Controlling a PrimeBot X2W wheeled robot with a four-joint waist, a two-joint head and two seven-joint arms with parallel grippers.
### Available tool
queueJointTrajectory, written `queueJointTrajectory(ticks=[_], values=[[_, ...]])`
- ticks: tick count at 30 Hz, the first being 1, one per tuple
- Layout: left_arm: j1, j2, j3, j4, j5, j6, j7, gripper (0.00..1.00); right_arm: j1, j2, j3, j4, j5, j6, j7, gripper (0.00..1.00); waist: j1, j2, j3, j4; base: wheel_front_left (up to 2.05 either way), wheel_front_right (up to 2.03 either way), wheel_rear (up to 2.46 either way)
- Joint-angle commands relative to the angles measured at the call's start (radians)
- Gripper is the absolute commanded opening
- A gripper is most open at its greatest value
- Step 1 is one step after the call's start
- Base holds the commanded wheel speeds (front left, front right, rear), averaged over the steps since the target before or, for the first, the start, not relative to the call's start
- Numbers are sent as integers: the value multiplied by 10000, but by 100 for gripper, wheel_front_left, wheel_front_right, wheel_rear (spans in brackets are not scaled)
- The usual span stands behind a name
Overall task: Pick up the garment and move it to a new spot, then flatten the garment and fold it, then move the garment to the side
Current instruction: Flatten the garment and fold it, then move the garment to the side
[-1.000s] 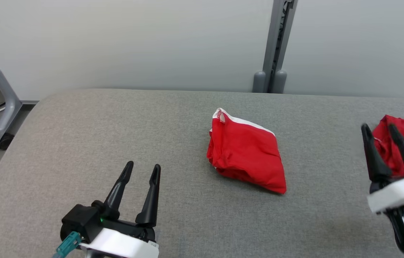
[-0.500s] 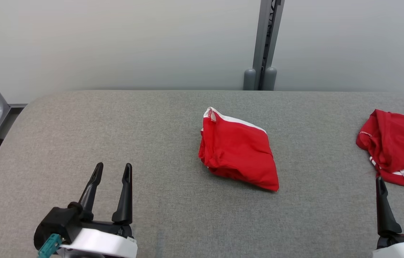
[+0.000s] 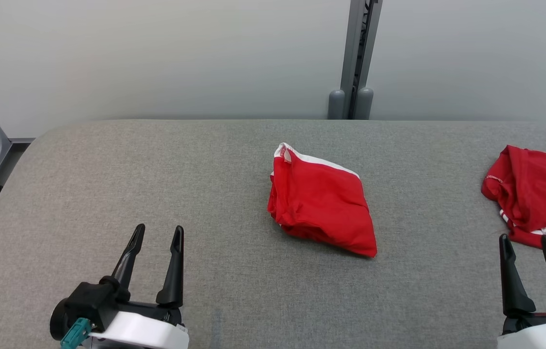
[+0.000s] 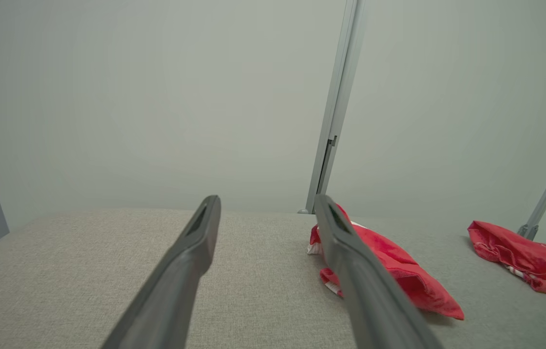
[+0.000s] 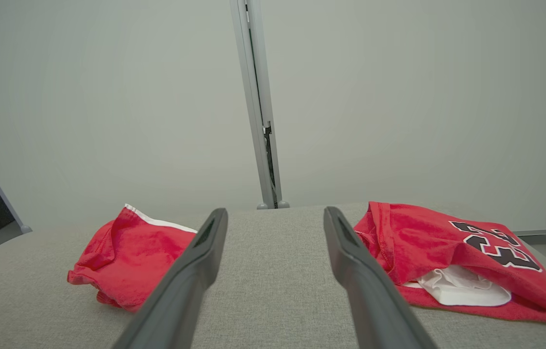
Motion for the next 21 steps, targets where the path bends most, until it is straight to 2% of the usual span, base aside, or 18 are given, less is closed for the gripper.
queueJointTrajectory(ticks=[1, 9, 21], values=[[-105, -7, 79, 27, 123, -72, -34, 100, -37, -24, -40, -38, -56, 19, 10, 100, 0, 0, -1, 13, 0, 0, 0], [-213, -124, 195, 201, 331, -126, -24, 100, -374, -62, 166, 320, -24, 19, 598, 100, 0, 0, 104, 184, 0, 0, 0], [-747, -337, 25, 312, 428, -371, -24, 100, -3489, -662, 639, 3124, 865, 20, 2795, 100, 0, 0, 952, 1517, 0, 0, 0]])
